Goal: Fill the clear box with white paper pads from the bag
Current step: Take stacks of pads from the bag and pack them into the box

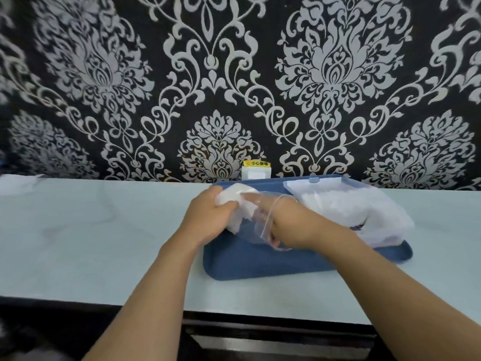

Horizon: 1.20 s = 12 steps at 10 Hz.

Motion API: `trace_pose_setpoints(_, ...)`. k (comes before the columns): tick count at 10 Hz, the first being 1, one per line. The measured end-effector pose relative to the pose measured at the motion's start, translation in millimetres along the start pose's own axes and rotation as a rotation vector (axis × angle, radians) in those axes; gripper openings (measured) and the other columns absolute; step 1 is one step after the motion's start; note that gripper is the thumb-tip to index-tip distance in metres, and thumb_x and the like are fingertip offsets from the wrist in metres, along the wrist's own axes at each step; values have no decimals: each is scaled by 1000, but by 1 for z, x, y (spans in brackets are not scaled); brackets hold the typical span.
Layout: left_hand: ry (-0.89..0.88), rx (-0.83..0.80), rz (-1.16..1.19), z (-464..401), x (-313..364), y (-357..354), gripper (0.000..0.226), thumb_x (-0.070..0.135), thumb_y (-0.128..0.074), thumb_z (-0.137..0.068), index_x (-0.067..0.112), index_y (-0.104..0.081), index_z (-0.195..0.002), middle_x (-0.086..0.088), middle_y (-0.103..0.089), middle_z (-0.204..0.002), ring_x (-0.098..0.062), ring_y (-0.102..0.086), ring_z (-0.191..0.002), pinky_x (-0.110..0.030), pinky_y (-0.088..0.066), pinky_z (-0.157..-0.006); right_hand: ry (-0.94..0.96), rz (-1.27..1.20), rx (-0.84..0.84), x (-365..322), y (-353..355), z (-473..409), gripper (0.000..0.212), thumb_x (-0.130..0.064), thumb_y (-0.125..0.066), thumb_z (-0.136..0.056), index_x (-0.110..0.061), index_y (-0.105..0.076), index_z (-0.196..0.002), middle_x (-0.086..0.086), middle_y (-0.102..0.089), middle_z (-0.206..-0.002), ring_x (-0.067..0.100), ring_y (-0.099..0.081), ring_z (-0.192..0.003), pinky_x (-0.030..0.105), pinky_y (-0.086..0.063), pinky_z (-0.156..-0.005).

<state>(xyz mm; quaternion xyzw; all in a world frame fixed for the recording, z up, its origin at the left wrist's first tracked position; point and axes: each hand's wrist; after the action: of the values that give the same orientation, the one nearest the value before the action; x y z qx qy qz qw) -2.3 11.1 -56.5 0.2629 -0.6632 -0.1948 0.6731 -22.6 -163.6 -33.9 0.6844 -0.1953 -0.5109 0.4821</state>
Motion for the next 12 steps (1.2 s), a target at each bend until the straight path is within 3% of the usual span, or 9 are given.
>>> trace_pose_setpoints(1, -19, -56, -49, -2, -6, 3, 37, 21, -68, -85, 22, -59, -120, 4, -61, -112, -16, -56, -98, -28, -41, -77, 6, 172, 42, 4, -2, -8, 55, 0, -59, -93, -7, -45, -145, 19, -67, -94, 32, -64, -76, 40, -55, -73)
trace_pose_setpoints(2, -65, -89, -84, -2, -10, 4, 42, 19, -70, -82, 23, -59, -122, 4, -63, -114, -16, -57, -100, -27, -41, -79, 17, 262, 64, 8, -8, -12, 50, -3, -55, -95, -10, -47, -144, 21, -67, -104, 25, -52, -77, 35, -47, -72)
trace_pose_setpoints(3, -123, -103, -101, -2, -11, 4, 41, 16, -71, -82, 22, -59, -121, 3, -63, -115, -16, -58, -100, -25, -40, -80, -2, 344, 117, 3, -10, -18, 46, -17, -61, -93, -23, -48, -136, 10, -65, -90, 27, -56, -74, 34, -49, -67)
trace_pose_setpoints(4, -154, -117, -113, -3, -11, 3, 39, 14, -70, -82, 22, -59, -119, 2, -65, -112, -17, -60, -96, -23, -43, -72, -16, 471, 141, 0, -11, -22, 60, -42, -75, -75, -38, -42, -126, -2, -58, -80, 25, -56, -71, 30, -50, -64)
trace_pose_setpoints(6, -107, -121, -73, -7, -13, 3, 32, 16, -64, -84, 25, -55, -113, 3, -63, -108, -16, -61, -94, -28, -48, -72, 104, 573, 68, -5, -1, -18, 45, -51, -54, -87, -25, -57, -124, 0, -71, -98, 27, -69, -84, 34, -56, -82)
trace_pose_setpoints(7, -83, -116, -39, -8, -12, 3, 35, 15, -63, -84, 25, -56, -117, 4, -63, -114, -17, -60, -99, -29, -49, -78, 115, 589, 43, -5, 3, -19, 44, -52, -54, -89, -31, -57, -127, -2, -70, -103, 24, -67, -89, 33, -55, -83)
trace_pose_setpoints(8, -76, -120, -16, -7, -13, 2, 37, 13, -63, -85, 24, -56, -120, 4, -62, -118, -16, -59, -102, -26, -47, -79, 82, 608, 40, 2, 1, -19, 25, -40, -60, -86, -29, -60, -108, -1, -64, -89, 26, -64, -84, 33, -51, -71)
trace_pose_setpoints(11, -109, -93, -92, -8, -15, -2, 32, 28, -59, -82, 31, -58, -113, 6, -65, -110, -18, -62, -97, -42, -53, -89, 146, 731, 52, 5, -2, -18, 48, -51, -30, -90, -21, -47, -123, -5, -38, -78, 25, -51, -79, 31, -34, -67)
trace_pose_setpoints(12, -95, -33, -127, -11, -16, -6, 31, 26, -59, -87, 28, -57, -117, 1, -65, -112, -24, -61, -101, -44, -51, -92, 133, 669, 117, 11, 1, -10, 35, -42, -39, -91, -26, -54, -118, -5, -48, -83, 25, -54, -83, 30, -36, -67)
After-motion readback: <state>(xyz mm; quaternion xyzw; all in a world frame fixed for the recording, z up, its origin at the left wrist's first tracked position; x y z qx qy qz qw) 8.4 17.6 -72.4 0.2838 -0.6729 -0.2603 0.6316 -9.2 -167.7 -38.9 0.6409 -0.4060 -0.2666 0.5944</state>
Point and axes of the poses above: each hand's wrist, its own z-axis away from the middle knuckle, its own y-axis out of the back of the hand, x = y × z
